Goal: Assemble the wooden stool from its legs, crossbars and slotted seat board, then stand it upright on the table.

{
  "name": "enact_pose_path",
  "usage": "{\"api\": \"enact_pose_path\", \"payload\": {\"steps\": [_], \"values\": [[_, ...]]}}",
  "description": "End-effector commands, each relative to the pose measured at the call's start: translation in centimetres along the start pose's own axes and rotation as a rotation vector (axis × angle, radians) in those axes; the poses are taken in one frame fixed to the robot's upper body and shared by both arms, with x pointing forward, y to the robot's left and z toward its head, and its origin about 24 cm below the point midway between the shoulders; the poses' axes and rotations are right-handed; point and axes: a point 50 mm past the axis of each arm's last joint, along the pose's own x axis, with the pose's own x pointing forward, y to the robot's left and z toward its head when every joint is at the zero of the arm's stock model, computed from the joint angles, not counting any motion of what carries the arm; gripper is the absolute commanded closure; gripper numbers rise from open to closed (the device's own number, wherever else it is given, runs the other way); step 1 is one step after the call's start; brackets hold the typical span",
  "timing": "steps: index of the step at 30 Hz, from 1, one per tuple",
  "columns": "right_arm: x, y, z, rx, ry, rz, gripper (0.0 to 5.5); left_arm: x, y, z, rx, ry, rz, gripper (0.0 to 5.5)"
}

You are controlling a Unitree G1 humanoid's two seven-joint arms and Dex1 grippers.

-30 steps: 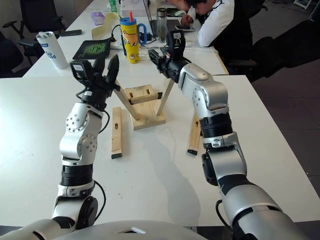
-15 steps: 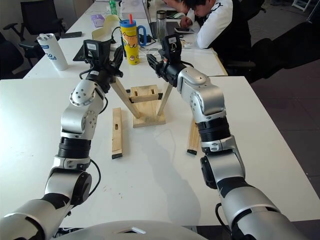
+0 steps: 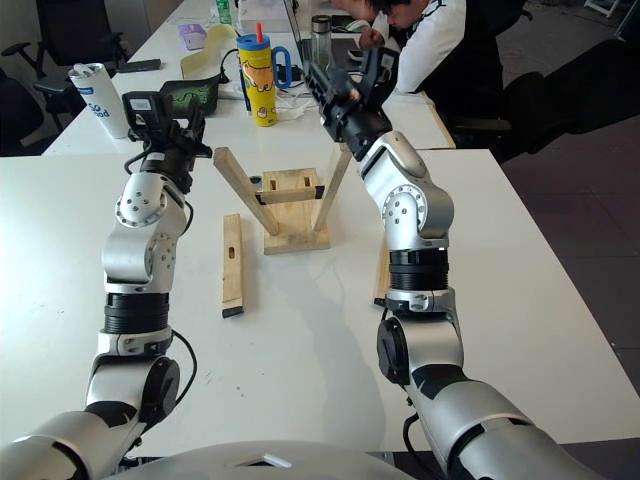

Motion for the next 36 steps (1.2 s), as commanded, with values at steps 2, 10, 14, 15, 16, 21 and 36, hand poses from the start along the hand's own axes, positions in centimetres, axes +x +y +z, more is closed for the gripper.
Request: {"api": "enact_pose_path", "payload": {"steps": [2, 10, 14, 15, 16, 21, 36], "values": [[1.0, -1.2, 2.2, -0.012, -0.070, -0.069, 3.22, -0.9, 1.2, -0.2, 0.018, 0.014, 0.061, 3.41], [-0.2, -9.7, -2.1, -0.406, 0.284, -0.418, 3.22, -3.9, 2.3, -4.8, 0.015, 0.177, 0.101, 3.41], [-1.7, -10.4, -5.5, -0.521, 0.426, -0.256, 3.22, -4.4, 2.8, -6.2, 0.012, 0.225, 0.109, 3.41], [-1.7, -9.8, -6.5, -0.526, 0.456, -0.160, 3.22, -4.5, 3.0, -6.3, 0.009, 0.231, 0.110, 3.41], [-1.9, -8.8, -7.6, -0.534, 0.475, -0.037, 3.22, -4.7, 3.2, -6.5, 0.014, 0.240, 0.108, 3.41], [-7.6, -4.1, -13.6, -0.374, 0.697, 0.586, 3.22, -5.0, 4.4, -6.8, 0.035, 0.274, 0.089, 3.41], [-7.5, -2.1, -10.9, -0.359, 0.424, 0.220, 3.22, -2.9, 6.5, -6.8, 0.157, 0.367, -0.086, 3.41]]}}
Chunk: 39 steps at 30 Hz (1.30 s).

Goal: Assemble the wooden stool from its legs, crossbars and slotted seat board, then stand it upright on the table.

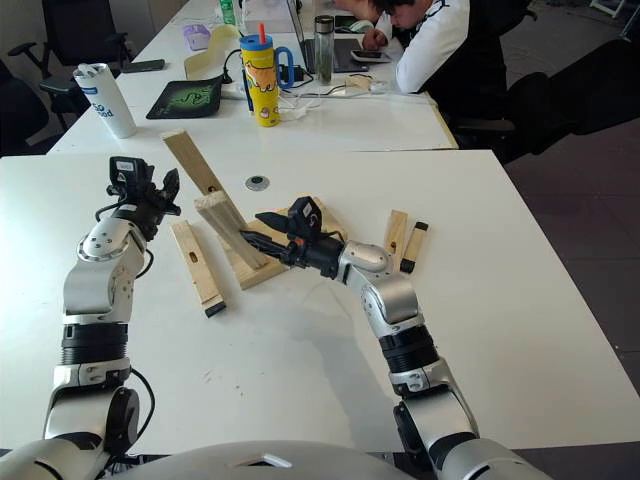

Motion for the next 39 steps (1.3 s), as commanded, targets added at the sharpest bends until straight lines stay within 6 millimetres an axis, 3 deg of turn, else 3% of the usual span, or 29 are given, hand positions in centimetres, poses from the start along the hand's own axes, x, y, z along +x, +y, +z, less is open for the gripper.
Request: {"api": "enact_pose_path", "payload": {"steps": [1, 4, 7, 9, 13, 17, 20, 25, 27, 30, 39], "values": [[-1.0, -2.7, 0.9, -0.045, -0.035, -0.135, 3.22, 0.3, -0.2, 0.2, 0.021, 0.006, -0.026, 3.41], [-0.9, -3.8, 1.8, -0.014, -0.111, -0.216, 3.22, 0.2, -0.5, -0.1, 0.010, 0.005, -0.022, 3.41], [0.2, -4.9, 1.2, -0.121, -0.030, -0.354, 3.22, 0.0, -1.2, -0.5, -0.010, -0.001, -0.010, 3.41], [1.5, -4.2, 0.5, -0.172, 0.018, -0.343, 3.22, -0.1, -1.3, -0.7, -0.021, -0.004, 0.002, 3.41], [3.3, 0.5, 0.3, -0.302, 0.052, 0.027, 3.22, -0.6, -1.3, -1.6, -0.051, 0.003, 0.053, 3.41], [1.2, 4.3, 2.1, -0.213, 0.042, 0.472, 3.22, -1.0, -1.2, -2.2, -0.079, 0.004, 0.095, 3.41], [1.4, 2.7, 4.1, -0.195, 0.003, 0.396, 3.22, -1.5, -0.9, -2.6, -0.090, 0.003, 0.124, 3.41], [2.3, -3.2, 5.3, -0.260, 0.050, 0.008, 3.22, -2.9, -0.2, -4.3, -0.112, 0.033, 0.207, 3.41], [2.0, -5.1, 4.7, -0.296, 0.136, -0.090, 3.22, -3.0, -0.4, -4.3, -0.122, 0.026, 0.218, 3.41], [1.3, -6.5, 3.1, -0.372, 0.294, -0.082, 3.22, -2.8, -0.8, -4.3, -0.140, 0.017, 0.226, 3.41], [1.0, -7.8, -1.3, -0.467, 0.622, 0.031, 3.22, -4.2, -1.9, -5.4, -0.117, 0.115, 0.171, 3.41]]}}
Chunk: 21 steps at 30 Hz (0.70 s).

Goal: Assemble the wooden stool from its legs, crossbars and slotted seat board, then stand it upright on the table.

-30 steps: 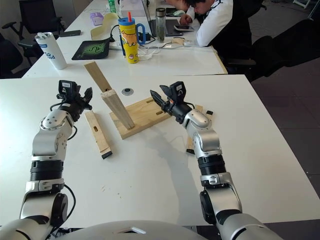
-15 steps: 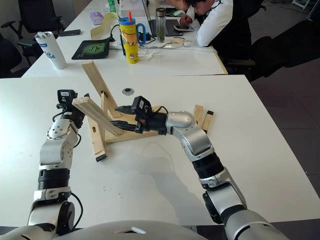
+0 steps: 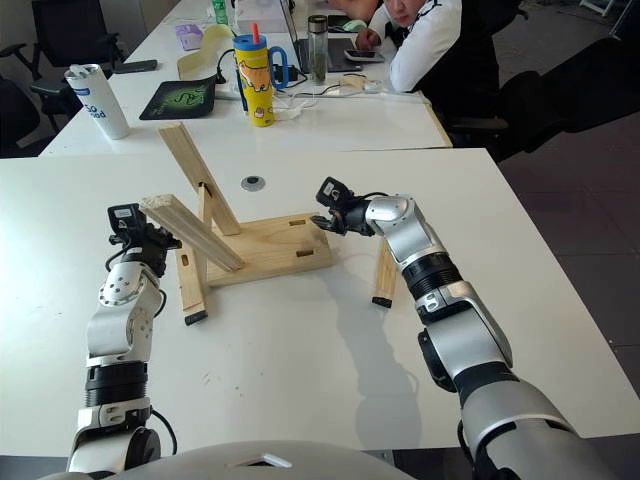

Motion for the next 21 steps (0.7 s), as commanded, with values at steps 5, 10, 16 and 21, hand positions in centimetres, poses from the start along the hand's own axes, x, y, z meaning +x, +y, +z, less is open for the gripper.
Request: {"api": "enact_pose_path", "payload": {"steps": [5, 10, 16, 21], "values": [[1.5, 2.0, -3.2, -0.052, 0.141, 0.126, 3.22, -0.6, -0.6, -1.3, 0.092, 0.135, -0.103, 3.41], [0.7, 3.4, -6.3, -0.144, 0.308, 0.276, 3.22, -0.2, -1.1, -1.2, 0.110, 0.149, -0.152, 3.41], [-2.8, 5.2, -8.9, -0.287, 0.432, 0.535, 3.22, 0.0, -1.2, -1.0, 0.113, 0.142, -0.157, 3.41], [-4.9, 8.4, -4.7, -0.163, 0.192, 0.712, 3.22, 0.1, -0.5, -1.1, 0.115, 0.143, -0.131, 3.41]]}}
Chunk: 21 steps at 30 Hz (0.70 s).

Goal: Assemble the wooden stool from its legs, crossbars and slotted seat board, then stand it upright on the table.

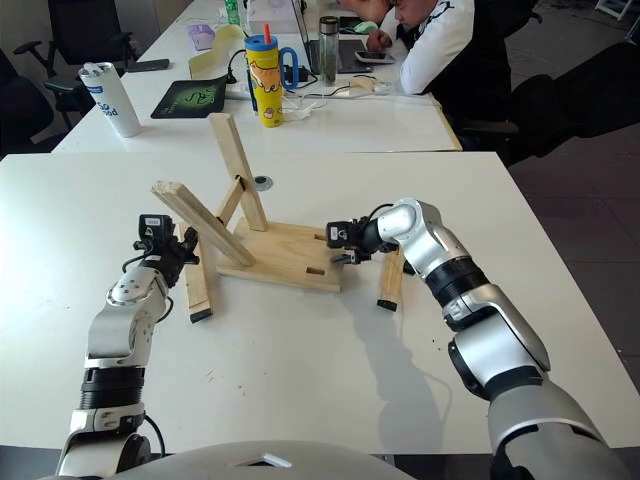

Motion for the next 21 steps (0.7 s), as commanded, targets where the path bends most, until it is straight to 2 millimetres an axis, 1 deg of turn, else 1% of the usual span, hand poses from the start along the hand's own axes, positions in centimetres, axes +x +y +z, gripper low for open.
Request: {"api": "enact_pose_path", "payload": {"steps": [1, 3, 4, 6, 9, 16, 19, 21], "values": [[1.3, 6.5, 0.9, 0.182, -0.133, 0.326, 3.22, 0.1, 0.9, 0.0, 0.014, 0.004, 0.035, 3.41], [1.2, 6.6, 2.3, 0.233, -0.206, 0.337, 3.22, 0.1, 1.1, -0.2, 0.008, 0.005, 0.058, 3.41], [1.6, 6.5, 2.6, 0.268, -0.219, 0.299, 3.22, 0.2, 1.1, -0.2, 0.005, 0.004, 0.060, 3.41], [2.5, 6.0, 2.7, 0.311, -0.206, 0.206, 3.22, 0.5, 1.2, -0.1, 0.003, -0.002, 0.062, 3.41], [3.7, 5.5, 1.4, 0.348, -0.098, 0.105, 3.22, 0.9, 1.2, 0.3, 0.007, -0.019, 0.063, 3.41], [4.6, 4.9, -0.5, 0.365, 0.018, 0.004, 3.22, 1.1, 1.3, 0.0, -0.002, -0.026, 0.076, 3.41], [4.9, 4.0, -0.9, 0.363, 0.028, -0.082, 3.22, 0.9, 1.4, -0.2, -0.017, -0.033, 0.084, 3.41], [4.7, 3.7, -0.9, 0.299, 0.007, -0.110, 3.22, 0.7, 1.5, -0.4, -0.027, -0.037, 0.096, 3.41]]}}
